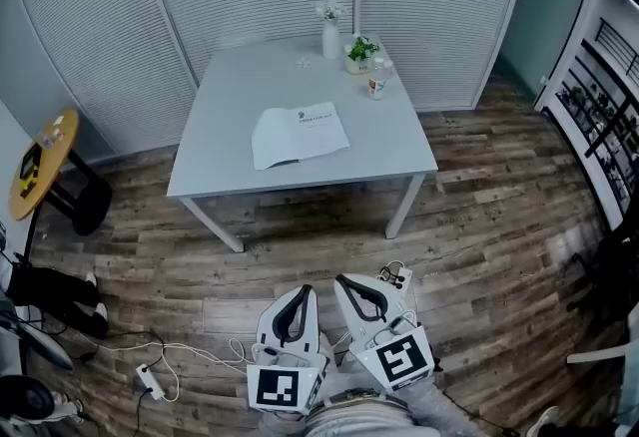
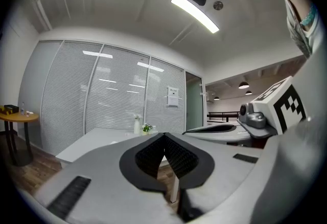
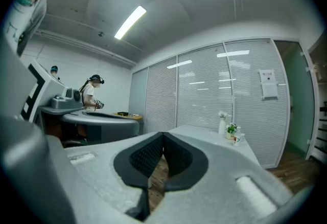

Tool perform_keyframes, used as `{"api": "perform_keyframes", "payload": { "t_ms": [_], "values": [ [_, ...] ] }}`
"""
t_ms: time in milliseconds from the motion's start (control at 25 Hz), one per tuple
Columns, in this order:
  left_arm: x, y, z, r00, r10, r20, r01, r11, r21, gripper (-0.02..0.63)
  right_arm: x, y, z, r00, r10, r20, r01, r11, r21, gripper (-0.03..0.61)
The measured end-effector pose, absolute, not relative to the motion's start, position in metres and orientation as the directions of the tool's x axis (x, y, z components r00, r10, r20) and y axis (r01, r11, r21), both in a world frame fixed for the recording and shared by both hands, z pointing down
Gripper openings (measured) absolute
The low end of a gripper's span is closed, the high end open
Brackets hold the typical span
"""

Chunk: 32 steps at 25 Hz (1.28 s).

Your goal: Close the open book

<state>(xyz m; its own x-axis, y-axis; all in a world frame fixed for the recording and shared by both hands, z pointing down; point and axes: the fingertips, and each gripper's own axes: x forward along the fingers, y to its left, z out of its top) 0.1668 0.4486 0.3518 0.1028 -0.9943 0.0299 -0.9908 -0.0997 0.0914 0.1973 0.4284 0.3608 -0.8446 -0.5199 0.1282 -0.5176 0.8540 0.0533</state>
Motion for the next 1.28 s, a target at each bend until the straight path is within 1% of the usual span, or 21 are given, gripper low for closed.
{"api": "perform_keyframes", "payload": {
  "t_ms": [200, 440, 640, 1040, 1280],
  "values": [
    [0.138, 0.402, 0.353, 0.136, -0.99, 0.027, -0.984, -0.132, 0.116, -0.002, 0.164, 0.388, 0.359, -0.84, -0.527, 0.129, -0.522, 0.85, 0.069, 0.002],
    [0.104, 0.35, 0.349, 0.195, -0.98, 0.032, -0.979, -0.192, 0.072, -0.002, 0.122, 0.335, 0.36, -0.828, -0.549, 0.117, -0.542, 0.836, 0.09, 0.002],
    [0.068, 0.311, 0.352, 0.229, -0.973, 0.039, -0.971, -0.226, 0.078, -0.002, 0.085, 0.296, 0.354, -0.811, -0.573, 0.12, -0.567, 0.819, 0.082, 0.002],
    [0.021, 0.276, 0.366, 0.289, -0.955, 0.065, -0.954, -0.282, 0.1, -0.002, 0.037, 0.26, 0.362, -0.782, -0.611, 0.122, -0.608, 0.791, 0.065, 0.002],
    [0.011, 0.271, 0.37, 0.312, -0.948, 0.068, -0.947, -0.304, 0.105, -0.002, 0.026, 0.255, 0.371, -0.773, -0.617, 0.147, -0.616, 0.786, 0.055, 0.002]
  ]
}}
